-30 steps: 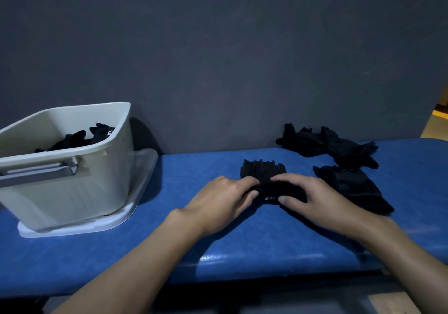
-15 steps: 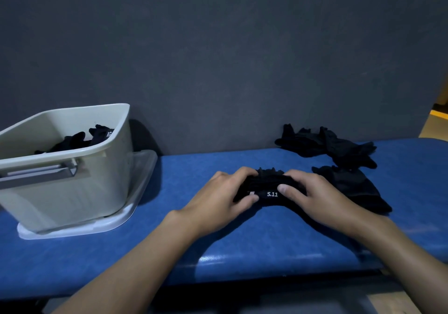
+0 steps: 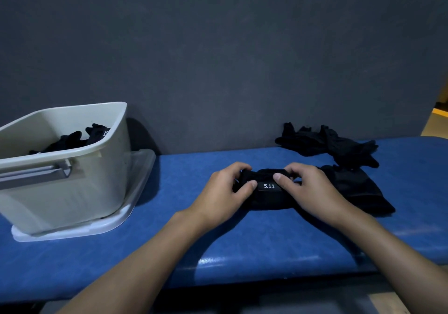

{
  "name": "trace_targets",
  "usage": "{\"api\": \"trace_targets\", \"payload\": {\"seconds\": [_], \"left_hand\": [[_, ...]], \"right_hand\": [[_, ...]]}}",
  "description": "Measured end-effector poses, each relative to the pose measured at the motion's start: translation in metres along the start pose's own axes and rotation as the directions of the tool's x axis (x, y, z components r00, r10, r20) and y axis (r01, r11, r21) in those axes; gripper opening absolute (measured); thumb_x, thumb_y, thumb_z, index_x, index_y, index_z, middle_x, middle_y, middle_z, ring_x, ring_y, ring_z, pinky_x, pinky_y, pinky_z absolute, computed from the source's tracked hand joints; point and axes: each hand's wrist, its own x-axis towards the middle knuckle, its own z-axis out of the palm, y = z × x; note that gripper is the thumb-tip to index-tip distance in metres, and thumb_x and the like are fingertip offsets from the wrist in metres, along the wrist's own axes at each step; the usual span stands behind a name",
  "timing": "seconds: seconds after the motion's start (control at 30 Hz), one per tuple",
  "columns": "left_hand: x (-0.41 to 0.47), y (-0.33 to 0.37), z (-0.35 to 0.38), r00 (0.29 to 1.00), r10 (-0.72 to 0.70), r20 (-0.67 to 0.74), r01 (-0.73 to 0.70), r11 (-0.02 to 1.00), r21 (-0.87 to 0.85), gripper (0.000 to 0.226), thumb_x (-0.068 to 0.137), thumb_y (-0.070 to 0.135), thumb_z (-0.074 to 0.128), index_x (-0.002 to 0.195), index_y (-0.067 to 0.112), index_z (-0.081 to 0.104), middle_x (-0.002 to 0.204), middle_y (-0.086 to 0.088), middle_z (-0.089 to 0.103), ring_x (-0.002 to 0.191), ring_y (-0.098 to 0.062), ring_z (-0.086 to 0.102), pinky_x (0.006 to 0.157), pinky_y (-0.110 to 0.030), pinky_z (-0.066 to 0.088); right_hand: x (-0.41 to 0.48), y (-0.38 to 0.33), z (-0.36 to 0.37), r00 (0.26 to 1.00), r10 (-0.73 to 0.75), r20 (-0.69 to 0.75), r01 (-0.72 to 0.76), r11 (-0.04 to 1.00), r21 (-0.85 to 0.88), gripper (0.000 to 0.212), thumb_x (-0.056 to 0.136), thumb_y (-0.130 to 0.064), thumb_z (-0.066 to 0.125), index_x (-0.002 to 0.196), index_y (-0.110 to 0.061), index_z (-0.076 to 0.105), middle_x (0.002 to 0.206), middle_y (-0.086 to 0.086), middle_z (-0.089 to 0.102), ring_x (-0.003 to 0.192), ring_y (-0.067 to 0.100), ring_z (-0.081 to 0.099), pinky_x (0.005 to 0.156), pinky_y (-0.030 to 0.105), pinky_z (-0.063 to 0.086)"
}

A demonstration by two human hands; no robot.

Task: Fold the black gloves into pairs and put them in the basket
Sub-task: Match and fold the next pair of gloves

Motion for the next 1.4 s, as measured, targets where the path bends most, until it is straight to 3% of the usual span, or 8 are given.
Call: {"api": "trace_targets", "payload": {"seconds": [0.23, 0.4, 0.57, 0.73, 1.0, 1.17, 1.4], "left_hand": [[0.007, -0.007, 0.003, 0.998, -0.067, 0.002, 0.067, 0.997, 0.028, 0.024, 0.094, 0.031, 0.065, 0.117, 0.022, 0.064, 0.100, 0.015, 0.064, 0.084, 0.003, 0.059, 0.073, -0.007, 0.040], [0.010, -0.008, 0.005, 0.995, -0.096, 0.012, 0.095, 0.995, 0.037, 0.031, 0.094, 0.032, 0.065, 0.122, 0.020, 0.063, 0.116, 0.007, 0.059, 0.099, -0.009, 0.059, 0.091, -0.021, 0.046], [0.011, -0.008, 0.005, 0.990, -0.136, 0.022, 0.135, 0.990, 0.046, 0.031, 0.094, 0.033, 0.065, 0.122, 0.020, 0.063, 0.103, 0.013, 0.065, 0.093, -0.004, 0.062, 0.073, -0.003, 0.041], [0.011, -0.006, 0.005, 0.990, -0.139, 0.017, 0.138, 0.990, 0.033, 0.028, 0.093, 0.032, 0.066, 0.119, 0.021, 0.064, 0.094, 0.020, 0.062, 0.086, 0.006, 0.060, 0.070, -0.002, 0.042], [0.009, -0.007, 0.006, 0.989, -0.142, 0.035, 0.141, 0.990, 0.021, 0.028, 0.093, 0.032, 0.066, 0.118, 0.021, 0.063, 0.099, 0.012, 0.068, 0.090, -0.004, 0.065, 0.079, -0.017, 0.051], [0.009, -0.006, 0.005, 0.988, -0.148, 0.049, 0.149, 0.989, -0.008, 0.027, 0.093, 0.030, 0.067, 0.119, 0.023, 0.063, 0.094, 0.018, 0.064, 0.084, 0.002, 0.062, 0.072, -0.011, 0.048], [0.007, -0.004, 0.006, 0.992, -0.111, 0.066, 0.113, 0.993, -0.034, 0.031, 0.091, 0.026, 0.069, 0.121, 0.023, 0.063, 0.100, 0.016, 0.063, 0.072, 0.012, 0.057, 0.068, -0.007, 0.042]], "right_hand": [[0.008, 0.002, 0.009, 0.998, 0.049, -0.028, -0.052, 0.995, -0.084, 0.025, 0.091, -0.037, 0.065, 0.073, -0.019, 0.062, 0.067, -0.005, 0.064, 0.061, 0.008, 0.059, 0.056, 0.023, 0.042], [0.012, 0.004, 0.012, 0.998, 0.023, -0.057, -0.034, 0.979, -0.201, 0.019, 0.090, -0.040, 0.064, 0.087, -0.021, 0.062, 0.089, -0.006, 0.060, 0.081, 0.012, 0.057, 0.075, 0.035, 0.049], [0.010, 0.008, 0.013, 0.999, 0.048, -0.009, -0.049, 0.979, -0.198, 0.035, 0.090, -0.049, 0.060, 0.115, -0.025, 0.063, 0.110, -0.007, 0.065, 0.101, 0.014, 0.060, 0.090, 0.041, 0.050], [0.007, 0.006, 0.014, 0.998, 0.053, 0.043, -0.043, 0.978, -0.204, 0.052, 0.087, -0.056, 0.062, 0.130, -0.027, 0.057, 0.123, -0.006, 0.065, 0.112, 0.014, 0.060, 0.096, 0.036, 0.049], [0.007, 0.005, 0.014, 0.997, 0.056, 0.053, -0.045, 0.981, -0.191, 0.050, 0.086, -0.051, 0.066, 0.128, -0.024, 0.058, 0.118, -0.006, 0.065, 0.109, 0.014, 0.059, 0.096, 0.035, 0.049], [0.008, 0.007, 0.014, 0.997, 0.056, 0.058, -0.043, 0.980, -0.193, 0.040, 0.084, -0.049, 0.068, 0.117, -0.027, 0.062, 0.110, -0.006, 0.063, 0.108, 0.016, 0.055, 0.097, 0.040, 0.045], [0.011, 0.002, 0.003, 0.971, 0.068, 0.228, -0.054, 0.996, -0.065, 0.052, 0.083, -0.037, 0.075, 0.130, -0.025, 0.058, 0.122, -0.007, 0.061, 0.113, 0.007, 0.056, 0.098, 0.020, 0.040]]}}
